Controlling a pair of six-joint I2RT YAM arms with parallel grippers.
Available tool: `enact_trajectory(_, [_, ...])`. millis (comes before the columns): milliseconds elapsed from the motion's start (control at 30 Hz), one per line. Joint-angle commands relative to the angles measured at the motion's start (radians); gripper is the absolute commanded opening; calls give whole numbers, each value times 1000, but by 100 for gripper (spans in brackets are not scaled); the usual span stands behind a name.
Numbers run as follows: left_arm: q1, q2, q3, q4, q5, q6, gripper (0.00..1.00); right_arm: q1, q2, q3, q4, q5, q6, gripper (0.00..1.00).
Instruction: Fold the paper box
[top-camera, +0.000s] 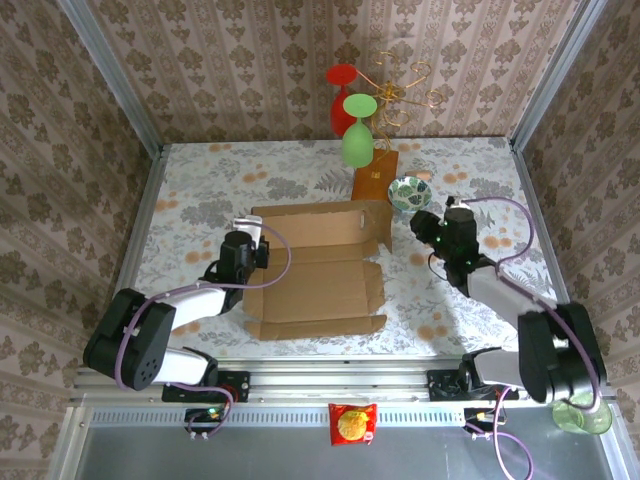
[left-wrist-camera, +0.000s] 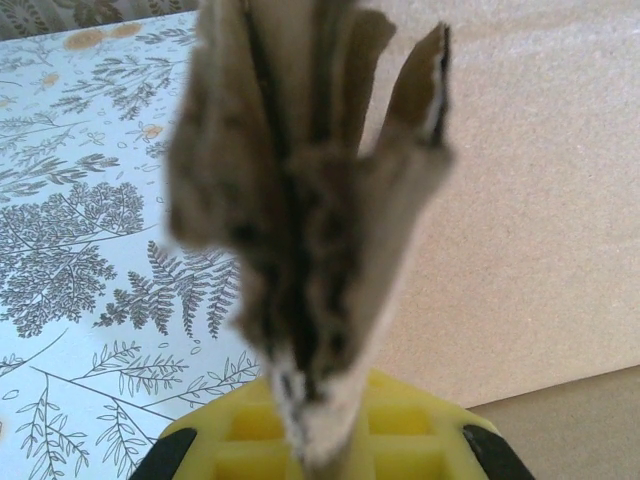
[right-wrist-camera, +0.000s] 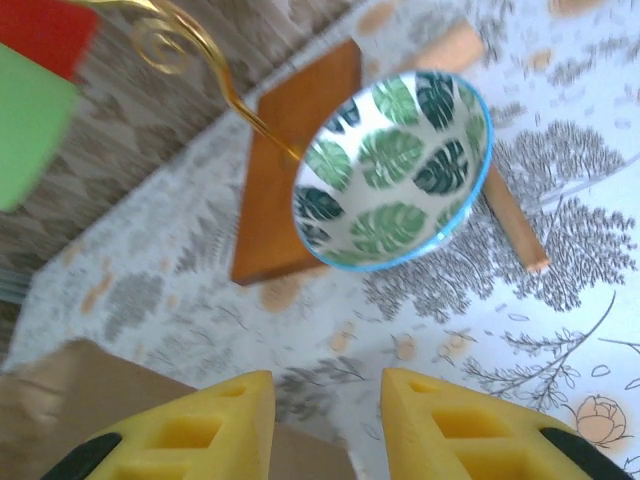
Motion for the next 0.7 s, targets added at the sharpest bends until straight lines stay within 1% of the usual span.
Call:
enact_trajectory(0, [21, 0, 25, -26, 30, 29, 0, -9, 105, 73, 15, -107, -50, 34])
enact_trajectory(100, [23, 9, 29, -20, 34, 29, 0, -9, 192, 133, 13, -150, -62, 34])
enact_trajectory(200, [23, 19, 35, -20, 37, 31, 0, -9, 245, 174, 10, -188, -79, 36])
enact_trajectory(400, [26, 29, 45, -17, 34, 38, 0, 1, 323, 217, 48, -333, -105, 38])
enact_trajectory(500, [29, 33, 50, -18, 35, 38, 0, 12, 315, 193, 82, -389, -144, 39])
enact_trajectory(667, [32, 40, 58, -20, 41, 38, 0, 21, 256, 125, 130, -448, -201, 39])
